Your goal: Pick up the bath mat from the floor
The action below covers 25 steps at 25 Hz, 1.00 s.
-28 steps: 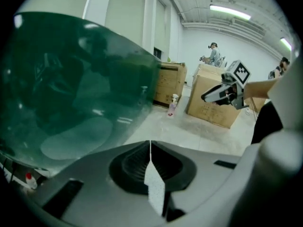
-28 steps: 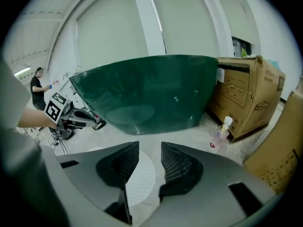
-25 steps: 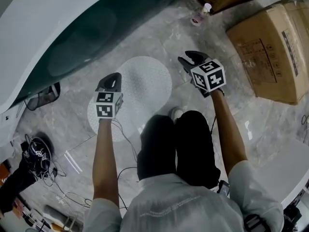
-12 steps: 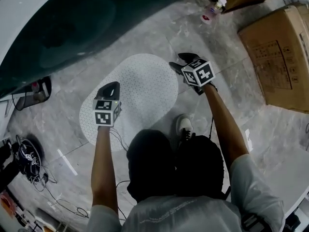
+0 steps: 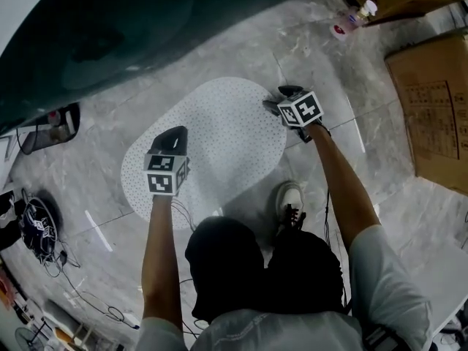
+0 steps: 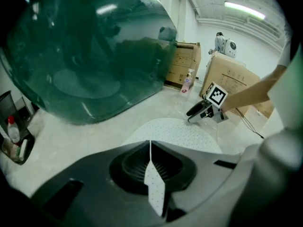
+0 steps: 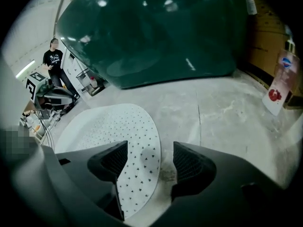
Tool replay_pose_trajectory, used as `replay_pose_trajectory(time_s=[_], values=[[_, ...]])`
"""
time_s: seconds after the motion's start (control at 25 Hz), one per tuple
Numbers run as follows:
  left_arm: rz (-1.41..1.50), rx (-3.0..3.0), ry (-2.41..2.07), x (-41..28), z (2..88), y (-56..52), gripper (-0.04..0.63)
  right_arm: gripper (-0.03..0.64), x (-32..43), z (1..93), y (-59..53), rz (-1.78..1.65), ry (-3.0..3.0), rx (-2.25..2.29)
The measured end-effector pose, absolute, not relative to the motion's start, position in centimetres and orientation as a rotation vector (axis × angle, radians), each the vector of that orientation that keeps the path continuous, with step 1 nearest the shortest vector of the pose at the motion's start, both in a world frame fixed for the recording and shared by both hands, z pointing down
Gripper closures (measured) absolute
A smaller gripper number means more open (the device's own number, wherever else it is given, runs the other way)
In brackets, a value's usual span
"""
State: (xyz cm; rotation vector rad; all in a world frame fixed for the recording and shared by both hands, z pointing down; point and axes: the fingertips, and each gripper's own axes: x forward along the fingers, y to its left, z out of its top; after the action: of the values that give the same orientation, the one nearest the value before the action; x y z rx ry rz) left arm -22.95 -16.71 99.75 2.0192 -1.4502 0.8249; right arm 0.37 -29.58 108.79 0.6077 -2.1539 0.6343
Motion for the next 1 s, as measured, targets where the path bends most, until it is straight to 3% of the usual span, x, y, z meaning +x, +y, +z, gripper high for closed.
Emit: replay_pose_trajectory(time_s=[0.88, 1.0], values=[[0.804, 2.013, -1.450, -23.5, 102.8, -13.9, 0.577, 0.325, -5.8, 110.9, -22.1, 0.731, -2.190, 0.478], [0.803, 2.014, -1.458, -24.2, 102.4, -13.1, 0.577, 0.491, -6.6, 111.1, -20.4, 0.704, -2.164, 0.453]])
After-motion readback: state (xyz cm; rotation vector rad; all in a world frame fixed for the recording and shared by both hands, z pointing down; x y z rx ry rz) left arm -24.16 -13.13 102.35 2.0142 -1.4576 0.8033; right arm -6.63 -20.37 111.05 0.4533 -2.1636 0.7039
